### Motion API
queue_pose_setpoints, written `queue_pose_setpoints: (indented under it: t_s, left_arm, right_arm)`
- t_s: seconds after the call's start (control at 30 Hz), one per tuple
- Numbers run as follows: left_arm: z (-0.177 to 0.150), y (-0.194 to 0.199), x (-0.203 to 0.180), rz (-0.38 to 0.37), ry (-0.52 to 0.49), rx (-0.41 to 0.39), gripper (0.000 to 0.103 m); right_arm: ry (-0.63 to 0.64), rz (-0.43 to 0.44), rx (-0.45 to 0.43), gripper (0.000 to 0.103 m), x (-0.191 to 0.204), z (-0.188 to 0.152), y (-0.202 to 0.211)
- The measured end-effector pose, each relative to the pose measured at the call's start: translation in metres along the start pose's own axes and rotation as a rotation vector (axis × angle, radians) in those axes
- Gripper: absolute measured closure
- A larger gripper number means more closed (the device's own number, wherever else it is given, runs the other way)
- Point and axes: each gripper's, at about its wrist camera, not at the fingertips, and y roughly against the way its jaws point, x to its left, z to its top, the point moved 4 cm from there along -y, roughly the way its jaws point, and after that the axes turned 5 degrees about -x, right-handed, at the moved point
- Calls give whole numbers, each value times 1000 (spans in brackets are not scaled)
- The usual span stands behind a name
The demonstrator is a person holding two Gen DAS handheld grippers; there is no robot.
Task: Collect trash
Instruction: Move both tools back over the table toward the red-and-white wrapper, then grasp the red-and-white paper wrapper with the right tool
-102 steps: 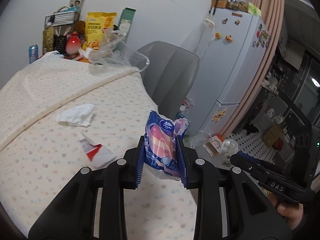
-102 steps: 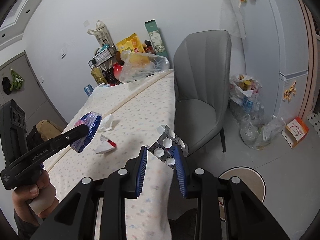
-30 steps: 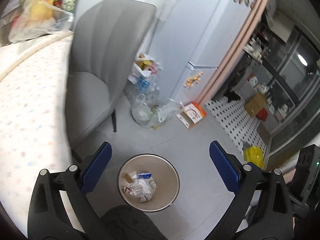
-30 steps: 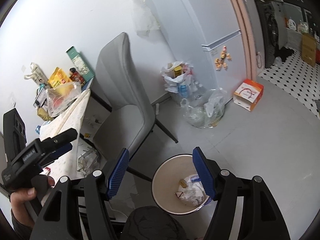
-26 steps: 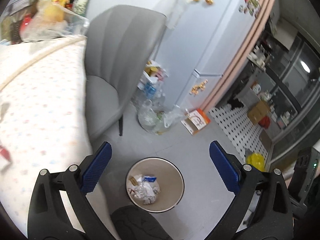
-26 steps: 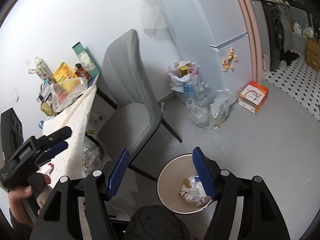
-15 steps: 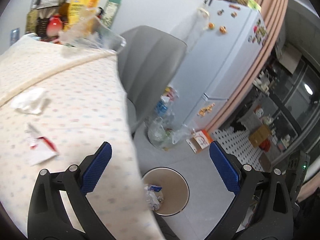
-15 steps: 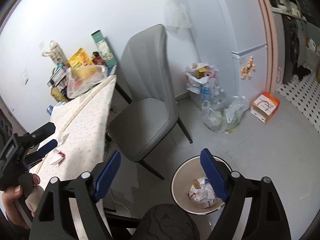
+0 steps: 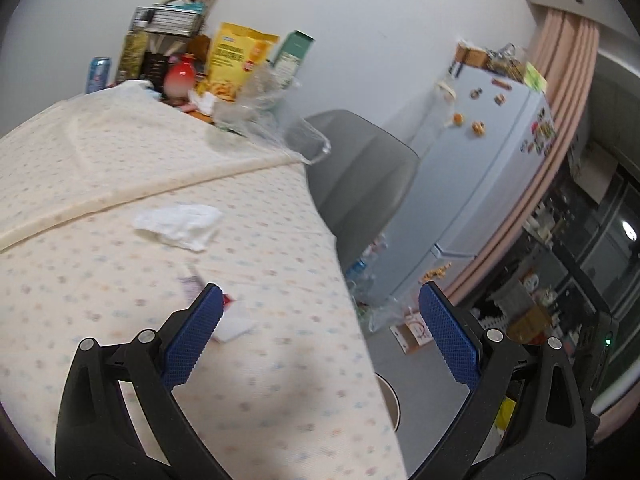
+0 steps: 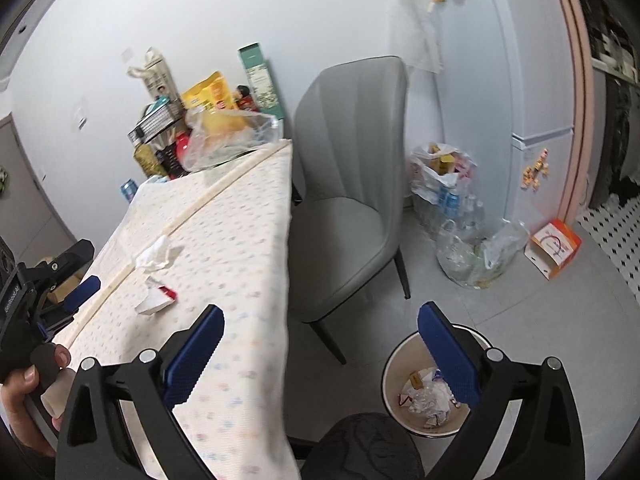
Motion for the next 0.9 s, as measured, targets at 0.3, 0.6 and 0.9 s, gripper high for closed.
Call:
queue_pose_setpoints:
  t_s: [0.3,0.6,0.9]
  left_arm:
    - [3,32,51,48,52,-40,6]
    - [20,61,111,118,105,-83,6]
    - [33,73,149,168,130,-104,7]
  right_arm:
    - [78,64,32,8,57,-9,-11]
    - [135,161,65,8,114,-15,-27]
    - [181,217,121,18,158,-8,-56]
